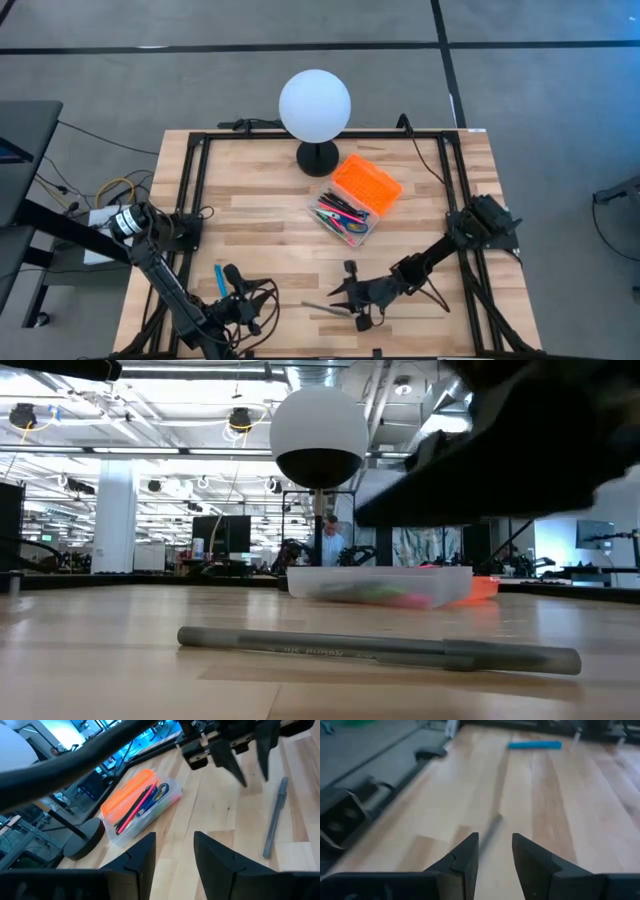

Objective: Pick & place school supplies into a supply box
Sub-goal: Put the gray pen into the orange supply box

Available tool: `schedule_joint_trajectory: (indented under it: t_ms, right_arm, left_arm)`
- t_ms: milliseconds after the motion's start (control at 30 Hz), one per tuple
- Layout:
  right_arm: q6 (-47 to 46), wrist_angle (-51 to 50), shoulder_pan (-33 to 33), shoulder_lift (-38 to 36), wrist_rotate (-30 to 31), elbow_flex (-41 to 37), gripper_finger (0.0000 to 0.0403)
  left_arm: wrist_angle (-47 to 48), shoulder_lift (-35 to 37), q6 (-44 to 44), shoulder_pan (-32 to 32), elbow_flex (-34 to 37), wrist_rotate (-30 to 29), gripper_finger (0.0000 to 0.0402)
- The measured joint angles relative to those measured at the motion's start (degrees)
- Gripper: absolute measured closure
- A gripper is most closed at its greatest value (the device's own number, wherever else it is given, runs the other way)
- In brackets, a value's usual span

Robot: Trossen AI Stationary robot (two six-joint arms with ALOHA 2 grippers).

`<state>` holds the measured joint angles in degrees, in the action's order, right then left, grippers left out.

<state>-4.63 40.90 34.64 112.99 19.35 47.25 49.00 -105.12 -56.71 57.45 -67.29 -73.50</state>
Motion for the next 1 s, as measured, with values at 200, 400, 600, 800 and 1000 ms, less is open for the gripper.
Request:
schedule_joint_trajectory:
  t_ms: [200, 400, 600, 800, 1000]
  right_arm:
    - [-1.0, 0.1, 1.6, 2.6, 0.2, 1.1, 0.0291]
    - [-1.0, -0.6, 1.7, 4.7, 0.2, 2.1, 0.0291]
    - [-1.4, -0.6, 1.2, 8.2, -0.1, 3.9, 0.0291]
    - [-1.2, -2.9, 1.3, 8.3, -0.1, 5.1, 0.0291]
    - [-3.0, -10.1, 1.3, 7.8, 0.3, 7.3, 0.0291]
  left_arm:
    - [-1.4, 0.0, -0.3, 0.0, 2.6, -0.2, 0.0274]
    - [-1.5, -0.1, -2.8, -1.0, 4.2, -0.4, 0.0274]
    - [-1.5, -0.1, -2.8, -1.3, 4.2, -0.3, 0.0274]
    - [-1.5, -0.1, -2.8, -1.3, 4.2, -0.3, 0.0274]
    - [-1.5, -0.1, -2.8, -1.3, 4.2, -0.3, 0.0274]
